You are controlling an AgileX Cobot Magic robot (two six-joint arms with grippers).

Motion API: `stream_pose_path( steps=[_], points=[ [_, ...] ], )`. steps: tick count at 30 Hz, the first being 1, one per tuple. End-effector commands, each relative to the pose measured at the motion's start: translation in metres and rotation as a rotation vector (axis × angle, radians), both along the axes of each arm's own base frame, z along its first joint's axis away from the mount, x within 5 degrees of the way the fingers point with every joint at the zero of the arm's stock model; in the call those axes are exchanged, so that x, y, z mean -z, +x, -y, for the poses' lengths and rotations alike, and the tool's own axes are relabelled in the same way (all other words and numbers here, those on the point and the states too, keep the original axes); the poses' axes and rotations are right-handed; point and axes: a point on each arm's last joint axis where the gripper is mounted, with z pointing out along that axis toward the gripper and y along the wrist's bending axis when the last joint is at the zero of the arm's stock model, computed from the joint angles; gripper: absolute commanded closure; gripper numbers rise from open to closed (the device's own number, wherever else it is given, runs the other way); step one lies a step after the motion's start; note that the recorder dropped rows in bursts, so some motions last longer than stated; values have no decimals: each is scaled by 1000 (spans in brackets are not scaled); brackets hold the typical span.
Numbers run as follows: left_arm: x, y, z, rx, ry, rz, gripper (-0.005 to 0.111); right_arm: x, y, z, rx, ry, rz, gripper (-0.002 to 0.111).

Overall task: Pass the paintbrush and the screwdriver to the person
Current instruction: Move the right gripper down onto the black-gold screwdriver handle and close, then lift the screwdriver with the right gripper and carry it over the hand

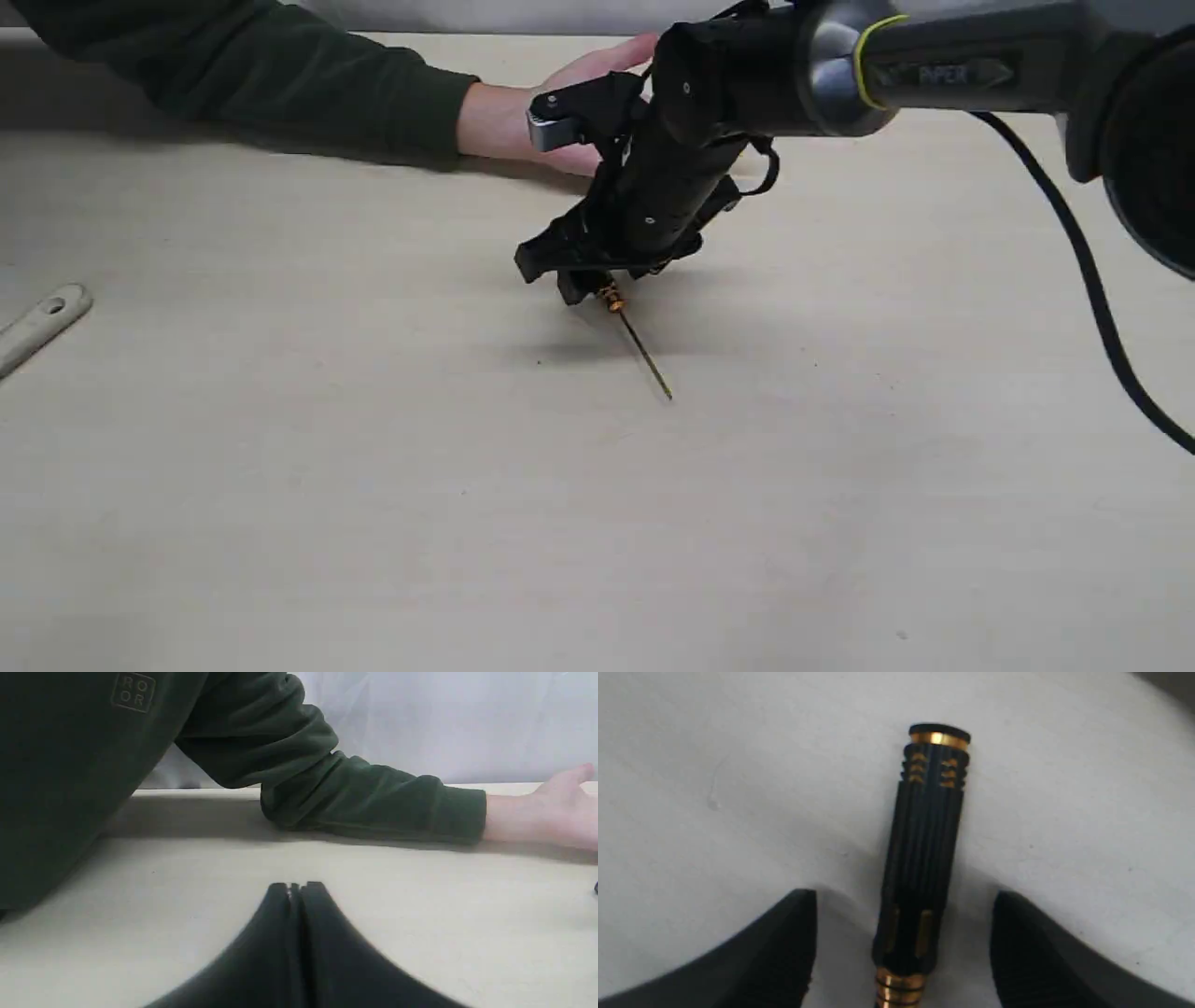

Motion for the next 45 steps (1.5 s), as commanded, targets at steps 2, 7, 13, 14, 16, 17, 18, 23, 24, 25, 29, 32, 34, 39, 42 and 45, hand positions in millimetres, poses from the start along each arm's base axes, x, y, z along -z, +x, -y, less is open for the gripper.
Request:
stream_pose_path(
  steps=[2, 7, 13, 14, 16, 17, 18, 23, 24, 25, 29, 32, 34, 39, 42, 45],
  points=[
    [0, 0, 0, 2, -6, 3, 107, -3, 0, 0, -14, -1, 4, 51],
    [0, 0, 0, 2, -3, 4, 107, 1, 1, 0, -17, -6, -1, 59],
    [0, 0, 0, 2, -3, 4, 107, 14, 5, -3, -31, -35, -61, 69],
    [0, 0, 0, 2, -3, 4, 107, 16, 4, -4, -29, -35, -70, 69],
    [0, 0, 0, 2, -3, 4, 107, 17, 4, -3, -29, -37, -72, 73],
    [0, 0, 0, 2, -3, 4, 107, 17, 4, -3, -30, -37, -74, 77],
    [0, 0, 0, 2, -3, 4, 107, 17, 4, -3, -30, -38, -76, 83],
    [0, 0, 0, 2, -3, 4, 107, 8, 3, -3, -32, -38, -78, 104],
    [0, 0, 0, 2, -3, 4, 107, 5, 2, -3, -30, -32, -78, 104],
    [0, 0, 0, 2, -3, 4, 107, 2, 2, -3, -27, -24, -77, 104],
    [0, 0, 0, 2, -3, 4, 107, -25, -1, -5, -16, 25, -53, 104],
    [0, 0, 0, 2, -4, 4, 107, -54, -5, -5, -31, 69, -16, 104],
    [0, 0, 0, 2, -6, 1, 107, -70, -6, -4, -32, 86, 16, 104],
    [0, 0, 0, 2, -6, 3, 107, -114, -9, 0, -33, 132, 146, 104],
    [0, 0, 0, 2, -6, 3, 107, -126, -3, 5, 9, 131, 248, 104],
    [0, 0, 0, 2, -6, 3, 107, -129, 8, 12, 48, 140, 302, 104]
  ],
)
